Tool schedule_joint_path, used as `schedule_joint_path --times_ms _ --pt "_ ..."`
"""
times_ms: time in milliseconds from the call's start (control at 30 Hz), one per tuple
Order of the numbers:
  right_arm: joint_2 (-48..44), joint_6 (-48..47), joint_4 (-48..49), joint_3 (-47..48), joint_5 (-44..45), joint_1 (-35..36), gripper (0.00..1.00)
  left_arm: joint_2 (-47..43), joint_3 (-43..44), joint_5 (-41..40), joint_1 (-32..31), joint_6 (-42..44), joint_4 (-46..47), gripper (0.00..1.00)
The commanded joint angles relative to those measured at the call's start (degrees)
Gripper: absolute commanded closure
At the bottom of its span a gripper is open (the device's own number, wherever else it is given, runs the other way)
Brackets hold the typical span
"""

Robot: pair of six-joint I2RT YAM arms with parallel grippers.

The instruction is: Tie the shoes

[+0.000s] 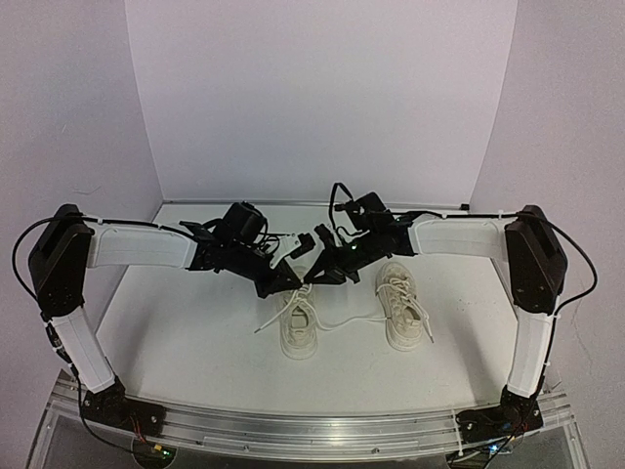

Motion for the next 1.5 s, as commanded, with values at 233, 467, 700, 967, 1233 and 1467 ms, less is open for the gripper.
schedule_joint_path --times_ms 233,467,700,967,1233,1467 --pt "-3.44 -0.81 -0.04 2.51 2.83 0.42 1.0 -3.18 -0.92 -0.5 0.14 -0.85 3.34 0.43" --pt "-4.21 -0.56 -0.02 3.29 3.92 0.41 1.0 -0.08 0.58 0.19 0.06 -1.04 5.22 0.46" --pt "-4.49 -0.15 -0.01 3.05 4.5 0.11 1.0 1.88 1.3 1.63 -0.05 0.12 4.82 0.59" --pt "-3.75 0.45 -0.02 3.47 4.73 0.06 1.0 2.73 0.97 1.66 -0.73 0.54 5.8 0.76" --pt "-3.37 1.44 -0.1 3.1 5.95 -0.03 1.0 3.33 0.29 -0.75 -1.55 1.4 6.13 0.76" --pt "-3.6 1.48 -0.21 2.46 5.07 -0.44 0.97 3.12 -0.14 -2.54 -1.67 1.59 6.76 0.99"
